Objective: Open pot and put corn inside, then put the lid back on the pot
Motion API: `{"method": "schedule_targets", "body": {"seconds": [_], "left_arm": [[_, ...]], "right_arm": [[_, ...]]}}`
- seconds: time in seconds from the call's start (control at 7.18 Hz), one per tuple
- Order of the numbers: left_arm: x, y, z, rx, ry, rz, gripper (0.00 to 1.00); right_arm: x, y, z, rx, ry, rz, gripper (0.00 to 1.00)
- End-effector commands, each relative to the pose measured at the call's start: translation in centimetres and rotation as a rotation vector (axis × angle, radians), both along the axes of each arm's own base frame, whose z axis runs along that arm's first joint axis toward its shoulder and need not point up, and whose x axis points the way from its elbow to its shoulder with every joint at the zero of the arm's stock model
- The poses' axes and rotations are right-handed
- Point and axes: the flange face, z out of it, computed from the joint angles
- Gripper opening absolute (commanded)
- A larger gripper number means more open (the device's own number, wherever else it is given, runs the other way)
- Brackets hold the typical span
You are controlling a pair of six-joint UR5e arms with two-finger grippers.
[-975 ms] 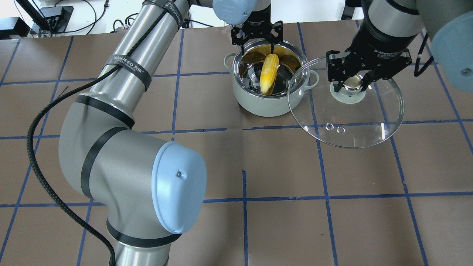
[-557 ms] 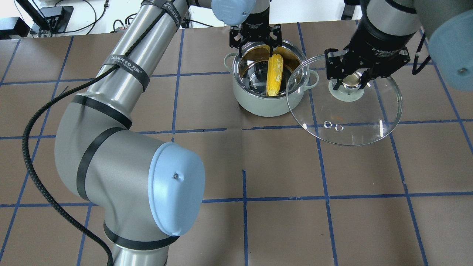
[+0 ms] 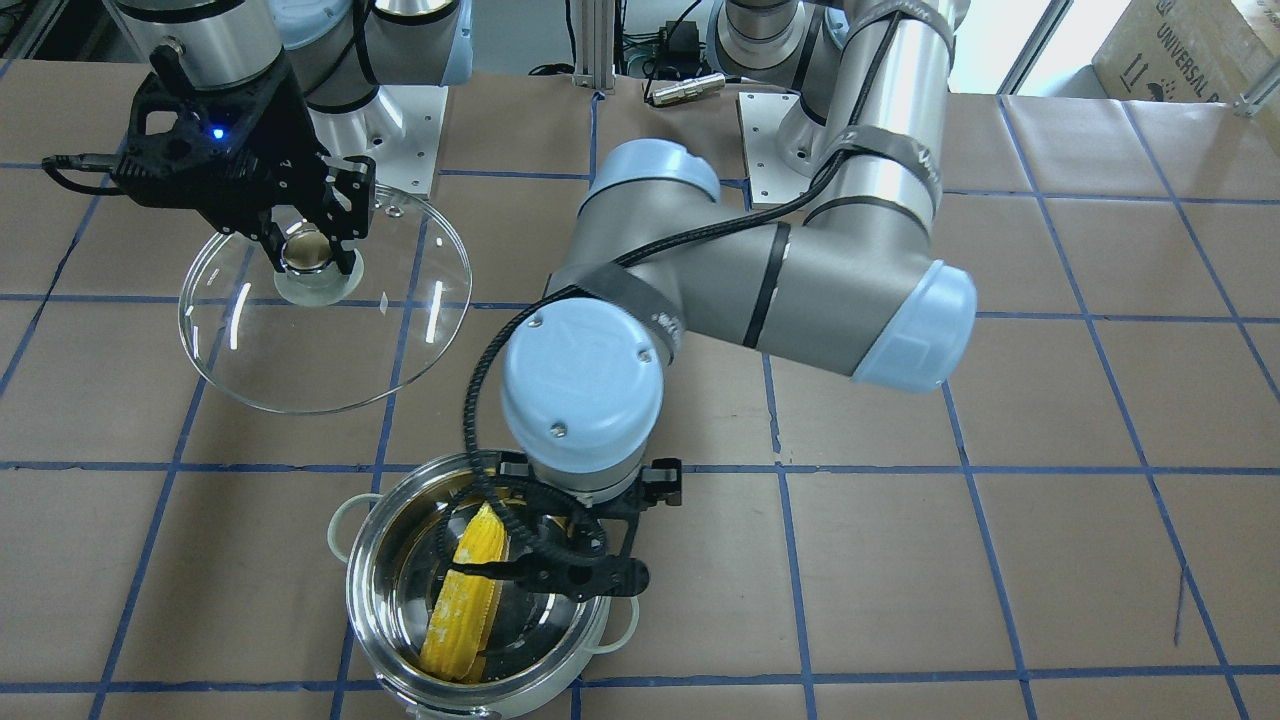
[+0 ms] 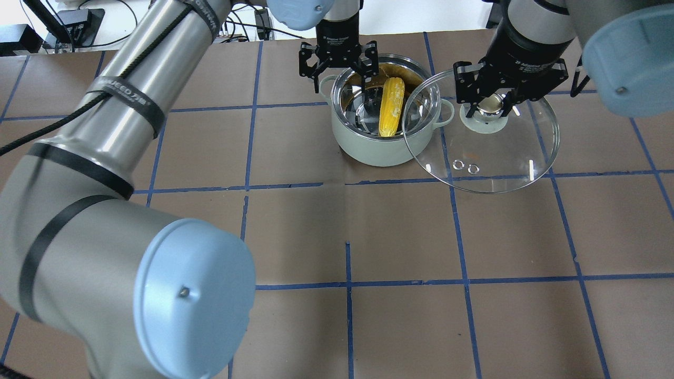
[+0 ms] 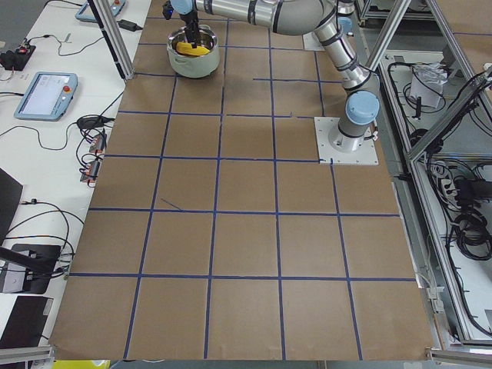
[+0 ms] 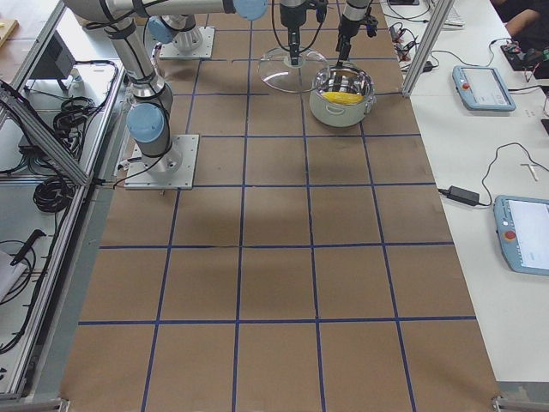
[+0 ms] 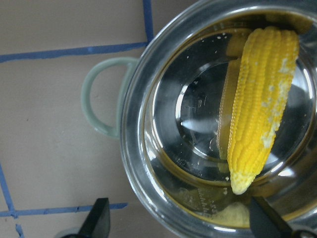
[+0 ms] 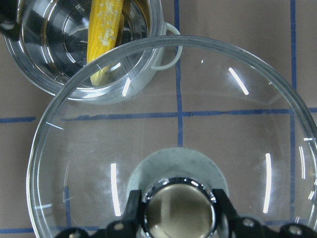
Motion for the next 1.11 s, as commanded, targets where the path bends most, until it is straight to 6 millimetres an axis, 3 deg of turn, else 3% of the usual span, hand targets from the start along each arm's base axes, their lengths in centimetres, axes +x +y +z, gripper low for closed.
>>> {"method": "schedule_targets", "body": {"seconds": [0.0, 0.14, 0.42, 0.56, 0.7, 0.98], "left_arm": [[7.8, 3.9, 3.9, 0.019, 0.018, -0.03, 1.0], [11.0, 6.7, 5.9, 0.011, 0.023, -0.009, 1.0], [16.6, 13.4, 8.5, -0.013, 0.027, 0.02, 1.0], [19.4, 16.0, 9.7, -0.069, 0.039, -0.005, 1.0], [20.7, 17.6, 11.2, -0.11, 0.044, -0.037, 1.0], [22.1, 18.6, 14.8, -0.195, -0.046, -0.07, 1.0]], "right_arm": [[2.9, -3.5, -3.0, -0.063, -0.005, 0.042, 0.11], [4.9, -5.1, -4.1, -0.077, -0.007, 0.066, 0.11], [6.1, -10.8, -5.0, -0.071, -0.005, 0.074, 0.11], [6.6, -13.6, -6.6, -0.054, -0.006, 0.077, 0.11], [7.5, -15.7, -8.0, -0.035, -0.008, 0.085, 0.1], [11.4, -19.3, -10.8, -0.028, -0.012, 0.132, 0.1]]}}
